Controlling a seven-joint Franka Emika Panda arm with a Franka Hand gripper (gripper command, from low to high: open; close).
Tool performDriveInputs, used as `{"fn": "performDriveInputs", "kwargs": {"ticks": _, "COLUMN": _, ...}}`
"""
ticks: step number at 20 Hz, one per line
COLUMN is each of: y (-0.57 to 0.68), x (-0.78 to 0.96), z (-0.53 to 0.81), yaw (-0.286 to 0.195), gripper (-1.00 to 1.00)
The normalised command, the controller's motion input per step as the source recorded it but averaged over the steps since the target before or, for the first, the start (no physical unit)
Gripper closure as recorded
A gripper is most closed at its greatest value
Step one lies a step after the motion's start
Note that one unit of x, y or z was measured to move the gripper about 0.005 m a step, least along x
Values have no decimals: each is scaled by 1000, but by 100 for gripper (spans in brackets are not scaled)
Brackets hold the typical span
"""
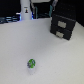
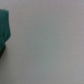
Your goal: Open the kcup holder, insert the kcup into the holder, and close the kcup holder
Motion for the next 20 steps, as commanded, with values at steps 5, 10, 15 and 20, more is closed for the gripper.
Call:
{"fn": "performDriveInputs", "kwargs": {"ticks": 5, "y": 468, "x": -478, "z": 63, "yaw": -205, "gripper": -100}}
{"fn": "performDriveInputs", "kwargs": {"ticks": 10, "y": 479, "x": -445, "z": 2, "yaw": -207, "gripper": -100}}
{"fn": "performDriveInputs", "kwargs": {"ticks": 15, "y": 532, "x": -389, "z": -43, "yaw": -197, "gripper": -100}}
{"fn": "performDriveInputs", "kwargs": {"ticks": 20, "y": 561, "x": -375, "z": -102, "yaw": -185, "gripper": -100}}
